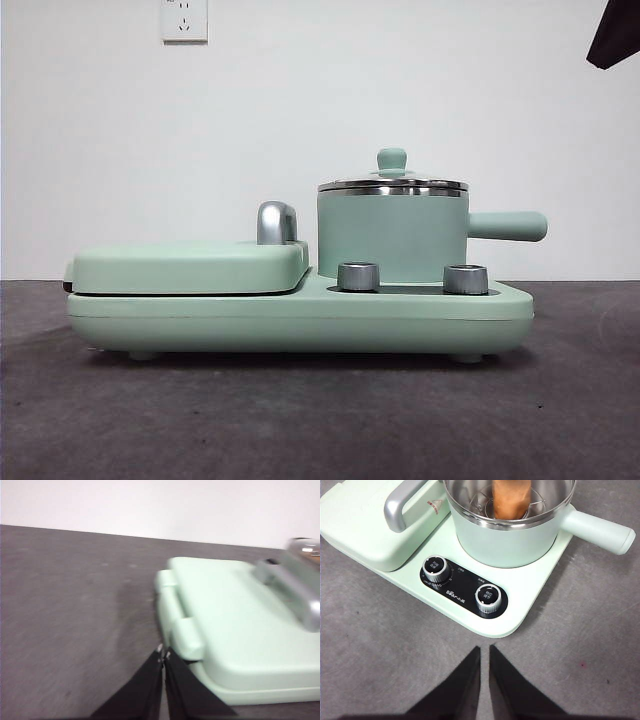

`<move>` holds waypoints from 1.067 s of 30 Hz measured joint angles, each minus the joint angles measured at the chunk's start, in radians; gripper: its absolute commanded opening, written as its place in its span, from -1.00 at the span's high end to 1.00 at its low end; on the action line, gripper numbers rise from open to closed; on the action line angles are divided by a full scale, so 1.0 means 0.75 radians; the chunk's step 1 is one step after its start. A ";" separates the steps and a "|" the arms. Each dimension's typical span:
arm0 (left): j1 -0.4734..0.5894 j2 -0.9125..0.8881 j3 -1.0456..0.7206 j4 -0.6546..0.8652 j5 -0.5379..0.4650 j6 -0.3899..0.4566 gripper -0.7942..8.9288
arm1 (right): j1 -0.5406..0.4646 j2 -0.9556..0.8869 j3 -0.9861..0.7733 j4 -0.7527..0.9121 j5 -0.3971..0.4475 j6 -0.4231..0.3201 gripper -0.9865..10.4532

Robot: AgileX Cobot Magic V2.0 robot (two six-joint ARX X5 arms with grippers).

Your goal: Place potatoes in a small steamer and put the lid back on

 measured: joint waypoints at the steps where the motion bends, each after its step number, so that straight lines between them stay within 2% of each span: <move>1: 0.010 -0.046 -0.038 0.000 -0.006 -0.002 0.82 | 0.000 0.000 0.000 0.000 0.000 0.000 0.78; 7: 0.094 -0.242 -0.210 0.023 -0.014 -0.008 0.82 | 0.000 0.001 -0.001 -0.001 0.000 0.000 0.78; 29: 0.129 -0.238 -0.211 0.039 -0.019 0.030 0.82 | 0.000 0.000 -0.001 0.001 0.000 -0.001 0.79; 32: 0.129 -0.238 -0.211 0.039 -0.019 0.030 0.82 | -0.005 -0.003 -0.001 0.058 0.008 -0.021 0.79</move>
